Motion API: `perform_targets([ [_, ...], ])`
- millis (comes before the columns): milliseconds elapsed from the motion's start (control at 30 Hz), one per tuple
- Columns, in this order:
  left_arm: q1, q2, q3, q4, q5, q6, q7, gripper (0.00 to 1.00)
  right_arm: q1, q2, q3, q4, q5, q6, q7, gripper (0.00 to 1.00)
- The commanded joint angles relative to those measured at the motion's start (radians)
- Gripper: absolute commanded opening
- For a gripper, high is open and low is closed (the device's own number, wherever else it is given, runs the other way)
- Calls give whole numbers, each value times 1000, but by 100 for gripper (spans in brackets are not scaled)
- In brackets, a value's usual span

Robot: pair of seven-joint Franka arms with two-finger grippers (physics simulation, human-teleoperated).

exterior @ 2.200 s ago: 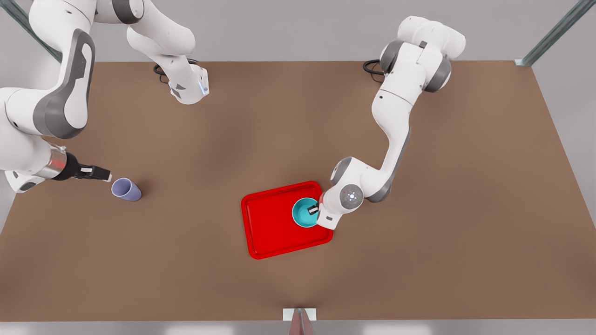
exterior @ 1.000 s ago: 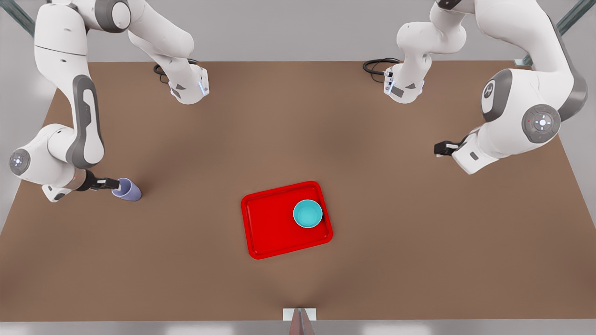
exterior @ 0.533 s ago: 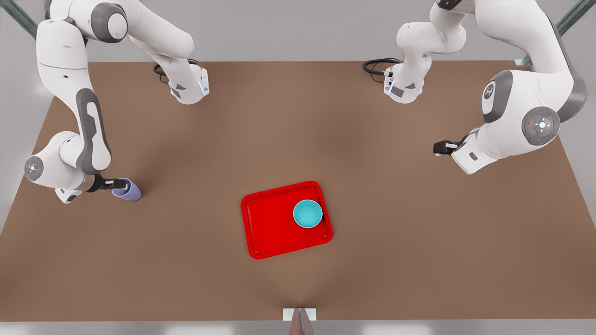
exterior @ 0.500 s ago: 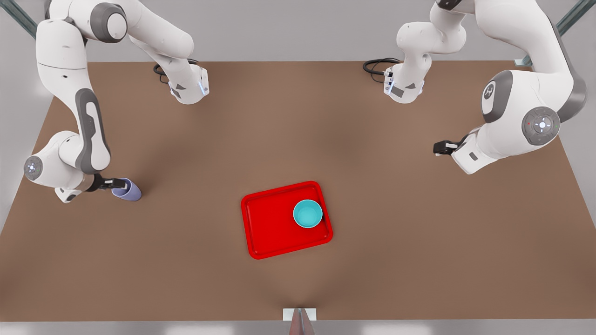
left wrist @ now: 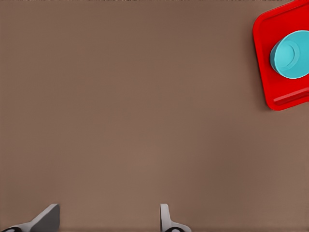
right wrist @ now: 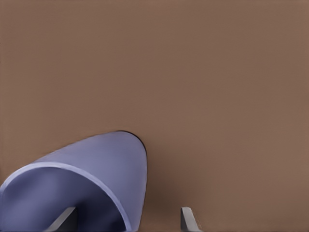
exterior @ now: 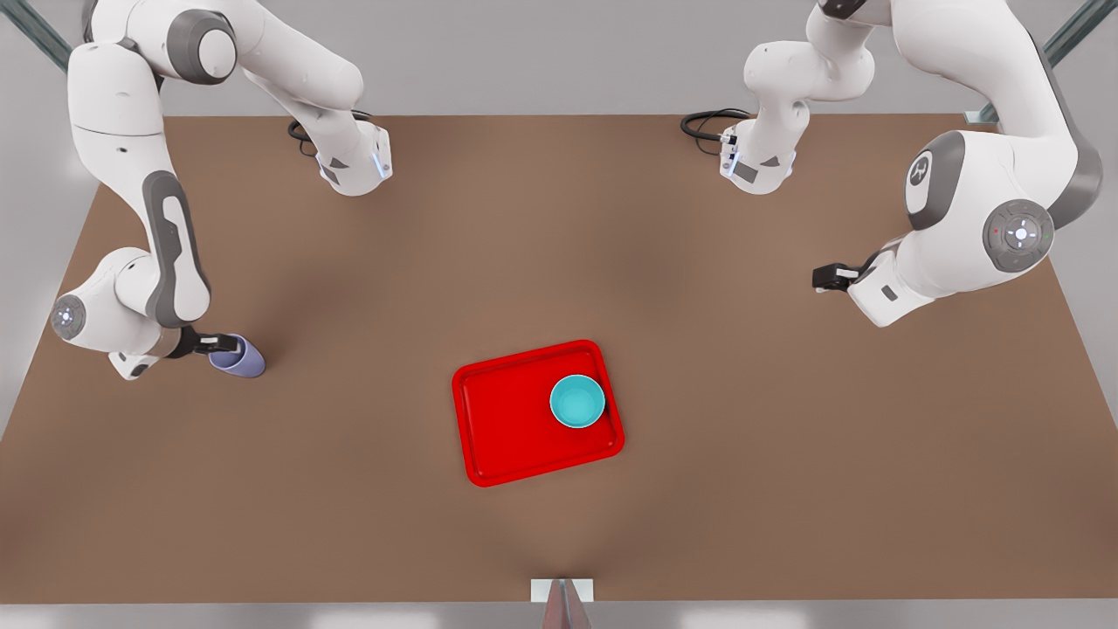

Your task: Place the bowl on the tray with the left arm and the cup on the tray with the right arm

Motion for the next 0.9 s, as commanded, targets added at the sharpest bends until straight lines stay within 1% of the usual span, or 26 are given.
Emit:
perform_targets([
  [0, 0, 0, 0, 0, -1, 1, 0, 100, 3, -2, -1, 0, 0, 0, 0, 62],
  [33, 0, 0, 0, 0, -1, 1, 0, 100, 3, 0, 1, 0, 0, 0, 0, 53],
  [200, 0, 0, 0, 0, -1, 2, 0, 100, 2, 1, -1, 2, 0, 3, 0, 22],
  [733, 0, -3, -6, 17, 1, 1, 5, 100, 5, 0, 1, 18, 0, -6, 6, 21],
  [867, -2, -5, -17, 17, -1, -1, 3, 100, 19, -14, 13, 40, 0, -25, 23, 21],
])
